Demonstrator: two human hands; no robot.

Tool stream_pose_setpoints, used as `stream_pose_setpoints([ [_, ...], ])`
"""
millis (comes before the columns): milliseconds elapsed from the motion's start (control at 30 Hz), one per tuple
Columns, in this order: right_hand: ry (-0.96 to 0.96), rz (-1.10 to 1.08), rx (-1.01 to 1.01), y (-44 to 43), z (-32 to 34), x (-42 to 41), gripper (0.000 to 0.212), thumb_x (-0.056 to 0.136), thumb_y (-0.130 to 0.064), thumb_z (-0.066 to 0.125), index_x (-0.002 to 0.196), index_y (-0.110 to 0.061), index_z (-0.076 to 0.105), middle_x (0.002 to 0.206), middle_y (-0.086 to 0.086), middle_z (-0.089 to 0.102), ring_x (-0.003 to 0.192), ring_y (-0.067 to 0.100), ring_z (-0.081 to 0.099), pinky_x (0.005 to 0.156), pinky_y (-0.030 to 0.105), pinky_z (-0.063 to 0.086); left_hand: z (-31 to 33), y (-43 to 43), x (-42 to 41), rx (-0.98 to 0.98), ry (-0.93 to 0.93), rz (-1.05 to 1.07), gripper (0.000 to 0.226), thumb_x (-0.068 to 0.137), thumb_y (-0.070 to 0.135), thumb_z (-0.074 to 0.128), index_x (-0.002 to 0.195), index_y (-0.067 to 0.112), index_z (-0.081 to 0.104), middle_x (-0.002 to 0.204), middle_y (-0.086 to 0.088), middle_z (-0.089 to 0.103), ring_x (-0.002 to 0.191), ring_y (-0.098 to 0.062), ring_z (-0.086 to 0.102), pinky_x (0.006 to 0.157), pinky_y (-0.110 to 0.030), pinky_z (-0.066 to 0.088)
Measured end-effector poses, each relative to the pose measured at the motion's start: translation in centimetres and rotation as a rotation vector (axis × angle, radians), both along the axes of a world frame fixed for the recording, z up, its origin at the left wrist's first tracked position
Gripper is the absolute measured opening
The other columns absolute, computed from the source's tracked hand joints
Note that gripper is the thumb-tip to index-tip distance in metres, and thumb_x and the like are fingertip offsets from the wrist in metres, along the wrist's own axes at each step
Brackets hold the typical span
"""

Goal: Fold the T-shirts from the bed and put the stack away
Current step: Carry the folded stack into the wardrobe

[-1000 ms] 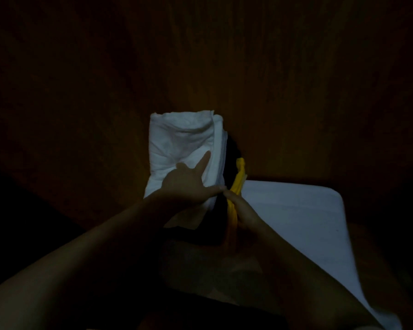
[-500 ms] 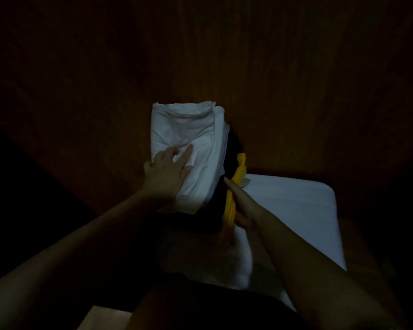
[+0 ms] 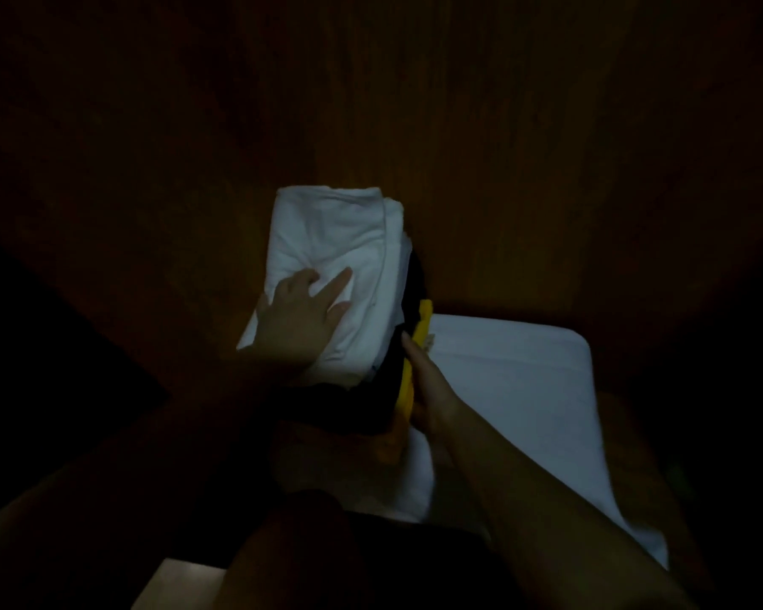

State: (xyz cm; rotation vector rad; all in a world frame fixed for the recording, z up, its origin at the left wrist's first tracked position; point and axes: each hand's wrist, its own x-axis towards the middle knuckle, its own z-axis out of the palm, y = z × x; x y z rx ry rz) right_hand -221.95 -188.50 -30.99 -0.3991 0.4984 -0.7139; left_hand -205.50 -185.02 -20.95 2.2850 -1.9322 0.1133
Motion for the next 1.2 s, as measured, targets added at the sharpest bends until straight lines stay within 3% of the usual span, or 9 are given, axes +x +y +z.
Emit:
stream_pose_setpoints([
  [200,-0.048,-0.049,0.079,-2.3,-0.2,-0.3,0.063,0.09,-0.06,0.04,0.134,-0.016,0.051,0.14,0.015,0.047,0.13,0.034,0.044,0.113,0.049,0.027,1.4,-0.7,0.8,-0.056,-0.028,-0.006,0.069,0.092,0.06,0.027,0.149,0.028,0.006,0.131,-0.009,0.047,0.117,-0.029,0.045,0.096,-0.042,0.034],
  [300,-0.147,-0.044,0.112,-2.9,0.1,0.1,0.062,0.088,-0.059,0.04,0.117,-0.012,0.066,0.126,0.015,0.06,0.119,0.031,0.053,0.101,0.047,0.042,1.4,-2.7,0.6,-0.152,-0.009,0.042,0.068,0.092,0.056,0.035,0.148,0.019,0.022,0.111,-0.018,0.056,0.099,-0.034,0.054,0.084,-0.043,0.041],
  [400,-0.141,0.004,0.104,-3.2,1.1,0.9,0.064,0.091,-0.059,0.04,0.131,-0.012,0.055,0.135,0.015,0.053,0.121,0.031,0.054,0.105,0.046,0.039,-0.2,-3.2,-0.1,-0.338,-0.172,-0.082,0.055,0.088,0.048,0.035,0.13,0.016,0.055,0.089,-0.019,0.058,0.074,-0.036,0.057,0.065,-0.041,0.046],
  [533,-0.1,-0.003,0.071,-4.9,2.3,1.1,0.056,0.081,-0.042,0.064,0.126,-0.01,0.059,0.127,0.019,0.059,0.112,0.032,0.06,0.093,0.044,0.051,0.2,-3.8,0.7,-0.557,-0.286,-0.206,0.045,0.092,0.041,0.041,0.128,0.018,0.056,0.115,-0.022,0.059,0.097,-0.038,0.059,0.078,-0.045,0.047],
  [633,0.134,-0.03,0.006,-6.0,1.3,2.1,0.034,0.094,-0.027,0.05,0.118,-0.007,0.061,0.095,0.013,0.069,0.077,0.019,0.071,0.064,0.029,0.058,-1.1,-4.0,0.4,-0.458,-0.265,-0.227,0.042,0.094,0.044,0.041,0.122,0.021,0.061,0.128,-0.023,0.054,0.113,-0.038,0.055,0.089,-0.049,0.046],
  [767,0.38,-0.14,-0.196,-6.3,0.0,2.6,0.085,0.078,-0.049,0.07,0.147,-0.03,0.024,0.146,0.007,0.039,0.124,0.026,0.05,0.1,0.046,0.045,-0.7,-4.5,0.6,-0.223,-0.074,-0.19,0.048,0.088,0.056,0.042,0.118,0.026,0.064,0.144,-0.021,0.037,0.124,-0.038,0.045,0.093,-0.056,0.042],
  [867,0.464,-0.228,-0.307,-5.2,0.6,2.0,0.111,0.065,-0.055,0.078,0.148,-0.036,0.007,0.155,0.001,0.021,0.137,0.028,0.032,0.109,0.05,0.035,1.8,-5.2,1.4,-0.205,0.042,-0.154,0.062,0.084,0.058,0.053,0.138,0.03,0.041,0.157,-0.007,0.002,0.127,-0.026,0.041,0.096,-0.042,0.042],
  [1000,0.613,-0.337,-0.447,-5.0,1.1,1.2,0.097,0.078,-0.041,0.072,0.149,-0.03,0.007,0.155,0.002,0.022,0.14,0.023,0.027,0.111,0.047,0.033,2.8,-6.9,1.5,-0.19,0.047,-0.055,0.077,0.086,0.058,0.048,0.148,0.03,0.011,0.156,-0.009,0.015,0.123,-0.027,0.046,0.092,-0.04,0.044],
  [1200,0.694,-0.481,-0.644,-5.2,5.9,0.3,0.061,0.091,-0.037,0.057,0.144,-0.034,0.028,0.151,-0.007,0.029,0.135,0.011,0.03,0.106,0.032,0.034,2.9,-8.2,2.5,-0.278,-0.34,-0.095,0.059,0.092,0.054,0.038,0.141,0.022,0.038,0.118,-0.019,0.058,0.106,-0.038,0.048,0.088,-0.046,0.035],
])
